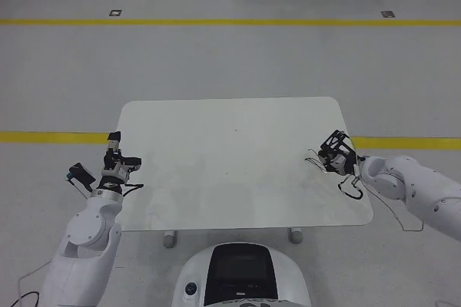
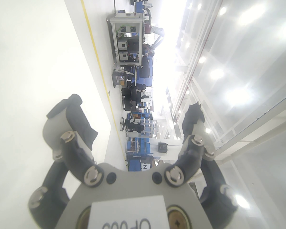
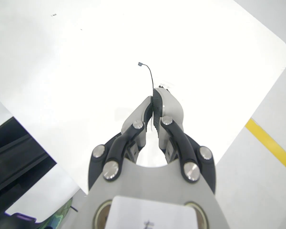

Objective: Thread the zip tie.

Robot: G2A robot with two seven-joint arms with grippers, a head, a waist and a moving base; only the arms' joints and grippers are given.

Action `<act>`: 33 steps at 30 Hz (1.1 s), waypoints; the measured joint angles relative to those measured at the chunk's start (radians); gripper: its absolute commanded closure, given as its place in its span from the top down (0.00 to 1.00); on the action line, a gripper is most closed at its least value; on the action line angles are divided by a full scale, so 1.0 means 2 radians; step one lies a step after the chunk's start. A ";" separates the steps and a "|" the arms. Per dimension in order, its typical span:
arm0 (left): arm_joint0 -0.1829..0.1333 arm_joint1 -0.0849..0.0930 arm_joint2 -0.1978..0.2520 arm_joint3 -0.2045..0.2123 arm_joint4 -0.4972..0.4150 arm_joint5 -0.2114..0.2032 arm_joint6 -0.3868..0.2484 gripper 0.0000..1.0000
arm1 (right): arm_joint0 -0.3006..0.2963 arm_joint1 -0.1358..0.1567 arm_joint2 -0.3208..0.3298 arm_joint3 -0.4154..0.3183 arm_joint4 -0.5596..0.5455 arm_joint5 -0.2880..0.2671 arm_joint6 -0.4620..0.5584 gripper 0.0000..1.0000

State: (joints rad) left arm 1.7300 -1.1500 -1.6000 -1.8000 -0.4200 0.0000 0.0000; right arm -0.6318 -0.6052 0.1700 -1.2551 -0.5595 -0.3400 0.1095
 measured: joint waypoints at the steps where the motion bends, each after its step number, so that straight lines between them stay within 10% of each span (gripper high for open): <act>1: 0.000 0.000 0.000 0.000 0.000 0.000 0.000 1.00 | 0.000 0.000 0.000 0.001 0.000 0.000 0.000 0.00; 11: 0.000 0.000 0.000 0.000 0.000 0.000 0.000 1.00 | -0.007 -0.001 0.003 -0.005 0.010 0.000 -0.008 0.00; 21: 0.000 0.000 0.000 0.000 0.000 0.000 0.000 1.00 | -0.010 0.014 0.001 -0.112 0.114 0.000 -0.038 0.00; 33: 0.000 0.000 0.000 0.000 0.000 0.000 0.000 1.00 | -0.015 0.018 0.007 -0.138 0.242 0.000 -0.019 0.00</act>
State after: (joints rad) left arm 1.7300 -1.1500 -1.6000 -1.8000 -0.4200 0.0000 0.0000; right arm -0.6612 -0.5683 0.1846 -1.5307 -0.0750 -0.3400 0.0723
